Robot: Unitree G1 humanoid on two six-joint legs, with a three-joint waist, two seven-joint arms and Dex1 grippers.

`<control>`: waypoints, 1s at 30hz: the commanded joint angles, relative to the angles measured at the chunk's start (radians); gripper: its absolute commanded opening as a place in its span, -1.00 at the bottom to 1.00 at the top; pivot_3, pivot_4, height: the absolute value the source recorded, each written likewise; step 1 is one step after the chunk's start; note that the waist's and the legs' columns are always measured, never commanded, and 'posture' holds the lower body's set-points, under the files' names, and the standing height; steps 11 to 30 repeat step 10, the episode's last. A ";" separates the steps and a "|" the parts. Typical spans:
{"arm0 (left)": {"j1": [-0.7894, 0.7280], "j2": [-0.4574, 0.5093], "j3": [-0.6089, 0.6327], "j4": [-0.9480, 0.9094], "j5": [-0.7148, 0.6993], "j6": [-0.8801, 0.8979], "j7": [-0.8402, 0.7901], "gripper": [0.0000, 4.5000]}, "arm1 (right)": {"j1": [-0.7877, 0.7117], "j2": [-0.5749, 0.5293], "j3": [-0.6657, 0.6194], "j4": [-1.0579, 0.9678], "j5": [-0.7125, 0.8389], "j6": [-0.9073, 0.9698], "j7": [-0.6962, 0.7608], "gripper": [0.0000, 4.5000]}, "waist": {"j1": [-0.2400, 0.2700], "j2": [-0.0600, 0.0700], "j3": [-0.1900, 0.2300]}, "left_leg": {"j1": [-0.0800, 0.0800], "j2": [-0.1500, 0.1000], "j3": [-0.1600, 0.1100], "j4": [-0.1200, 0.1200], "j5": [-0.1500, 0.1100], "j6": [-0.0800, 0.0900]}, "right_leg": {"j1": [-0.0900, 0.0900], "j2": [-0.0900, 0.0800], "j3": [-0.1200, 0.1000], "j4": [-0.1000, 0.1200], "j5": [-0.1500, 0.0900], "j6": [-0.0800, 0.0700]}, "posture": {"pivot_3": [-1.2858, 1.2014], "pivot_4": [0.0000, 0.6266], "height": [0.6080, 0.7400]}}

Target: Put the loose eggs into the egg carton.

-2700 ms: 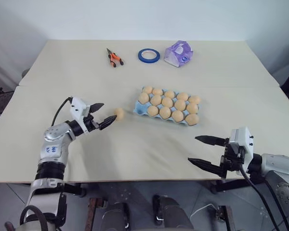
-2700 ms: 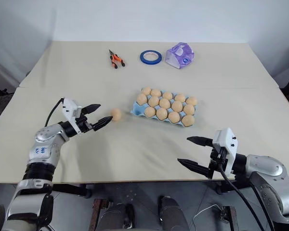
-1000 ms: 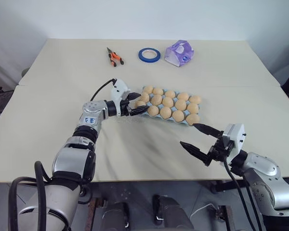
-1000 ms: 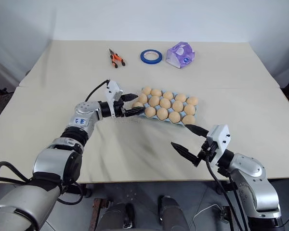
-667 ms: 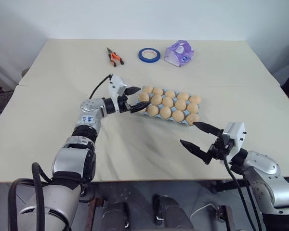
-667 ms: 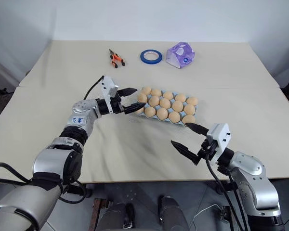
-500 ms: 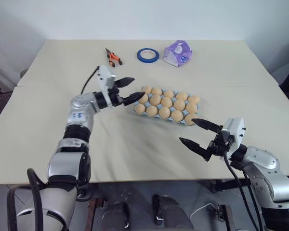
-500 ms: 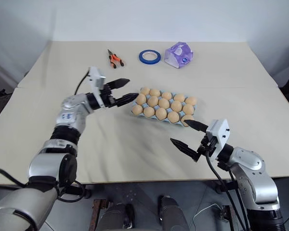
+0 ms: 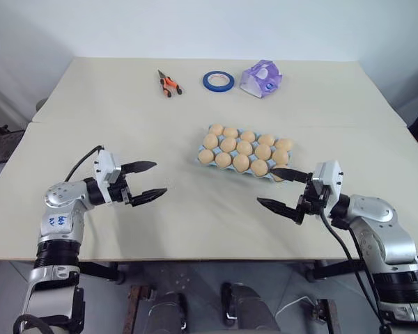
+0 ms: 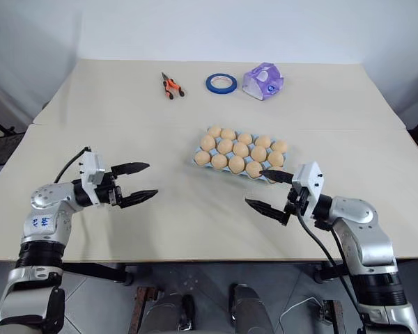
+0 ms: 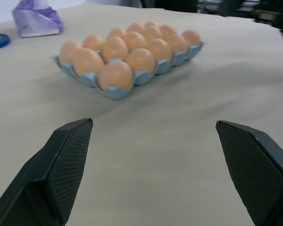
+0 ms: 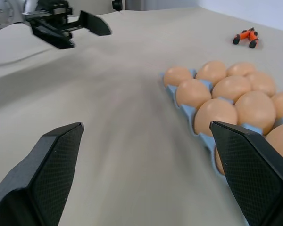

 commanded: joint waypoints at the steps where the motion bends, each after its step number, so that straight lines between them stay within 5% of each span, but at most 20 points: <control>1: 0.007 0.023 0.009 -0.043 -0.034 -0.007 -0.017 0.98 | -0.016 -0.017 -0.013 0.042 -0.006 -0.040 0.035 1.00 | 0.000 0.000 0.000 | 0.000 0.000 0.000 0.000 0.000 0.000 | 0.000 0.000 0.000 0.000 0.000 0.000 | 0.03 -0.52 1.00; 30: -0.018 0.015 0.003 -0.027 -0.036 -0.018 0.007 0.98 | 0.011 -0.028 -0.019 0.008 -0.014 -0.019 0.029 1.00 | -0.003 0.000 0.000 | 0.000 0.001 0.000 -0.002 0.001 0.001 | -0.001 0.001 0.000 0.000 -0.001 -0.001 | 0.03 -0.52 1.00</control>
